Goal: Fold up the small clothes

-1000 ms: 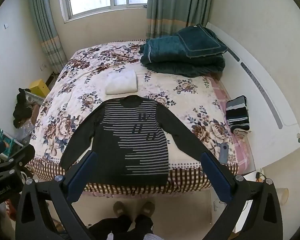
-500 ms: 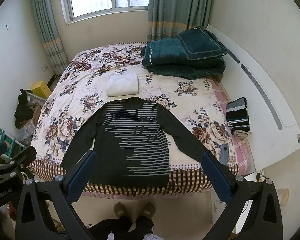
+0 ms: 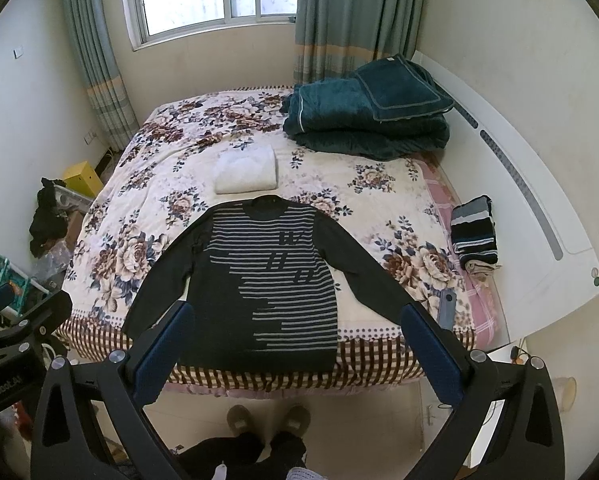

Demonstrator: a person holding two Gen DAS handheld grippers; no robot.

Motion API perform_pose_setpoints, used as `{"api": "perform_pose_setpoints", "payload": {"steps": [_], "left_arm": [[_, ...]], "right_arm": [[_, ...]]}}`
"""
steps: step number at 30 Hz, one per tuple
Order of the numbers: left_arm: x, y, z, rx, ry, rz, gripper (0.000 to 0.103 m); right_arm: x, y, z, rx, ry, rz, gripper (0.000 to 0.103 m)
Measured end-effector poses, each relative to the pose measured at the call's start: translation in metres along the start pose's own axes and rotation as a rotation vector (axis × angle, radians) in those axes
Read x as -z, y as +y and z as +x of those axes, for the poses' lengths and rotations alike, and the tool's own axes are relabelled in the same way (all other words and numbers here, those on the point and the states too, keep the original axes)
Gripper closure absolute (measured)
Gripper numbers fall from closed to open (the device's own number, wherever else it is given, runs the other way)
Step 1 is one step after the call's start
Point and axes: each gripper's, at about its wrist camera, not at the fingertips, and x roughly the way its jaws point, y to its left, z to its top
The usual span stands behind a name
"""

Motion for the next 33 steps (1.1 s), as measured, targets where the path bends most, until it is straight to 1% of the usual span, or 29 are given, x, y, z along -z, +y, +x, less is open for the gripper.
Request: {"api": "perform_pose_setpoints", "payload": {"steps": [6, 7, 10, 17, 19, 20, 22, 25, 26, 27, 29, 33], "left_arm": [[-0.001, -0.002, -0.001, 0.003, -0.001, -0.002, 0.0], [-0.001, -0.003, -0.001, 0.002, -0.004, -0.004, 0.0], [-0.001, -0.004, 0.0, 0.003, -0.01, -0.004, 0.0], [-0.002, 0.002, 0.004, 0.006, -0.019, -0.009, 0.0], [-0.002, 0.004, 0.005, 0.006, -0.021, -0.011, 0.0], [-0.002, 0.005, 0.006, 0.006, -0.022, -0.013, 0.0], [0.0, 0.007, 0.004, 0.007, -0.023, -0.01, 0.0], [-0.002, 0.009, 0.007, 0.007, -0.023, -0.013, 0.0], [0.0, 0.009, 0.006, 0.005, -0.026, -0.012, 0.0], [0.0, 0.009, 0.005, 0.006, -0.026, -0.012, 0.0], [-0.001, 0.01, 0.007, 0.008, -0.025, -0.011, 0.0], [0.001, 0.01, 0.006, 0.012, -0.024, -0.011, 0.0]], "right_arm": [[0.004, -0.001, 0.003, 0.0, -0.004, 0.001, 0.0], [-0.005, -0.002, -0.003, 0.0, -0.005, 0.001, 0.0], [-0.012, -0.002, -0.01, 0.0, -0.007, 0.001, 0.0], [-0.012, -0.001, -0.008, -0.002, -0.008, -0.002, 0.0], [-0.026, 0.003, -0.015, -0.004, -0.008, -0.005, 0.0], [-0.037, 0.01, -0.026, -0.006, -0.01, -0.008, 0.0], [-0.045, 0.012, -0.028, -0.008, -0.01, -0.01, 0.0], [-0.049, 0.014, -0.029, -0.008, -0.01, -0.014, 0.0], [-0.043, 0.012, -0.027, -0.008, -0.01, -0.01, 0.0], [-0.05, 0.014, -0.03, -0.008, -0.009, -0.011, 0.0], [-0.041, 0.013, -0.027, -0.007, -0.013, -0.01, 0.0], [-0.043, 0.014, -0.027, -0.007, -0.015, -0.011, 0.0]]}}
